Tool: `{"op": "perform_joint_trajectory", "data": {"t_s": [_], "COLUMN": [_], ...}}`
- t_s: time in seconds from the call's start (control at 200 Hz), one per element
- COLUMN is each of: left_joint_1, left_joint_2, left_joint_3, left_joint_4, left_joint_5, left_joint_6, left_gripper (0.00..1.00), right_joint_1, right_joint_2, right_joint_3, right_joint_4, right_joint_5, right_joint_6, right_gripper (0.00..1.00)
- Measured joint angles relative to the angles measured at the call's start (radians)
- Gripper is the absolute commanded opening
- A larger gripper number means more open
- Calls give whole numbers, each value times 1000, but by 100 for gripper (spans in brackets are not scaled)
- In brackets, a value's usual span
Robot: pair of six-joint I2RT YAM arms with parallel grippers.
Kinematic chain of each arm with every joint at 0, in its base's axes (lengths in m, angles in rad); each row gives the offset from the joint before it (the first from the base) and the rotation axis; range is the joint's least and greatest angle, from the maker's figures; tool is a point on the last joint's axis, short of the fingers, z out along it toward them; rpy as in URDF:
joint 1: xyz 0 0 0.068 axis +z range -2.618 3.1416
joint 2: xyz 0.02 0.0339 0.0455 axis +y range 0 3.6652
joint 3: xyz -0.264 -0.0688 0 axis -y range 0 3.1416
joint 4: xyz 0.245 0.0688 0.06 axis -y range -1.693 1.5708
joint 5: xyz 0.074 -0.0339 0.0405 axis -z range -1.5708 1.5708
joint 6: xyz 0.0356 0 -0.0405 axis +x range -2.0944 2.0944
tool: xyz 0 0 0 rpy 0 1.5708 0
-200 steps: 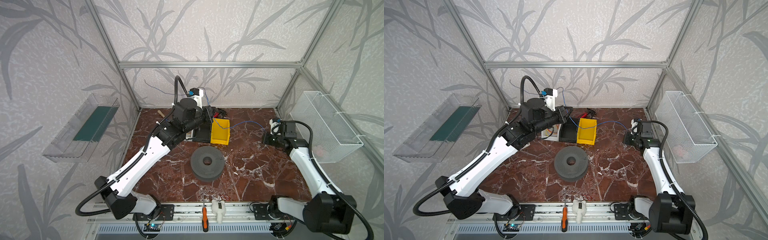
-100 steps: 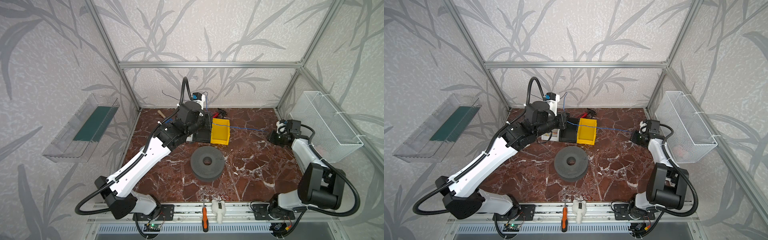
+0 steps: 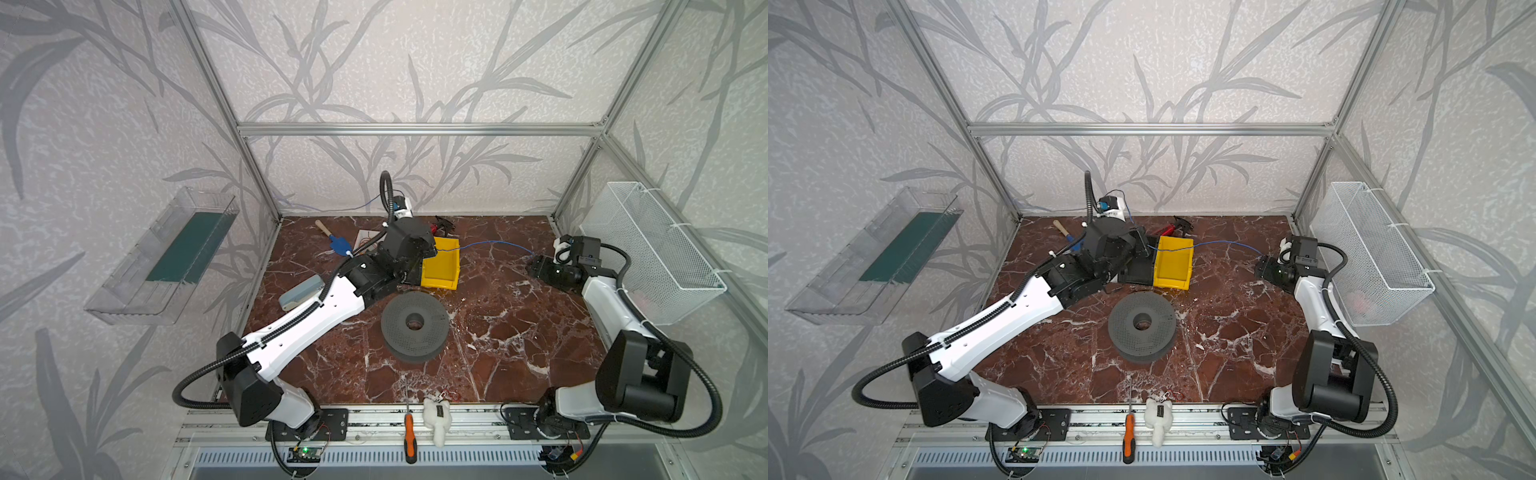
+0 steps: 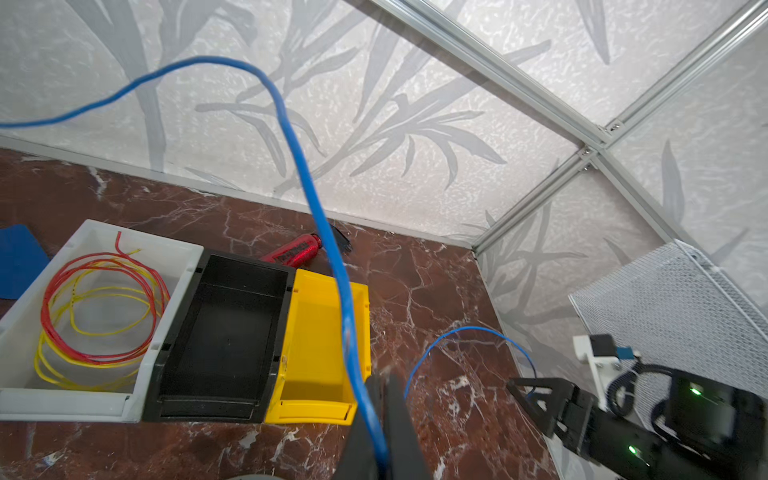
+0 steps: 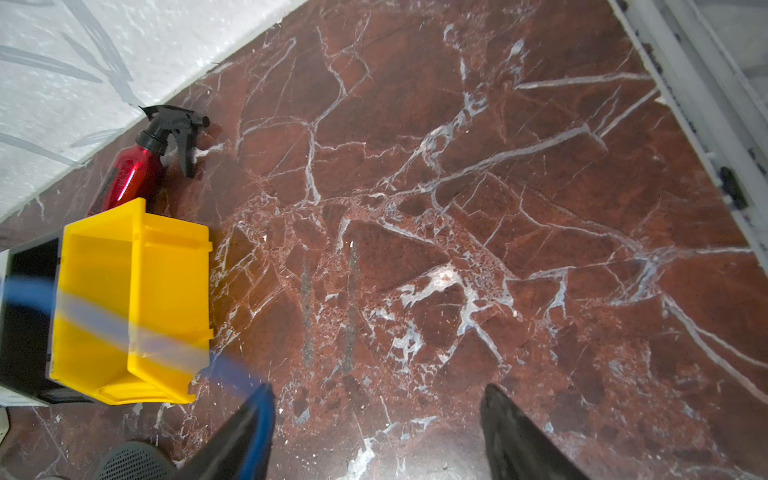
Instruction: Wrap the cables
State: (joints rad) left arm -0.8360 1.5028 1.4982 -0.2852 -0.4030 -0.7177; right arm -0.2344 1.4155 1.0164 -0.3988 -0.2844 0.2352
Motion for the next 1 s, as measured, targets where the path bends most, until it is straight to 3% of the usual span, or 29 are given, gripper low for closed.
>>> {"op": "perform_joint_trajectory", "data": {"t_s": [0.21, 0.425, 0.615, 0.77, 1.0], "left_joint_1": [-24, -24, -62, -89, -107], "left_joint_2": [145, 246, 297, 331, 341], "left_joint_3": [58, 197, 285, 286, 289], "left_joint_4": [32, 23, 0, -33, -90], "left_joint_5": [-121, -141, -142, -127, -123], "left_joint_6": [-24, -26, -55, -77, -99], "left_gripper": [0, 0, 0, 0, 0], "right_joint_1": [60, 91, 231, 348, 474], "right_joint_2": [-159, -229, -426, -418, -364], "right_joint_3": [-34, -108, -137, -32, -29], "right_joint_4": [-22, -84, -39, 45, 177], "right_joint_5": [-6, -73, -183, -285, -358], "right_joint_6": [-17, -43, -47, -108, -194], "right_gripper": [83, 82, 76, 75, 74]}}
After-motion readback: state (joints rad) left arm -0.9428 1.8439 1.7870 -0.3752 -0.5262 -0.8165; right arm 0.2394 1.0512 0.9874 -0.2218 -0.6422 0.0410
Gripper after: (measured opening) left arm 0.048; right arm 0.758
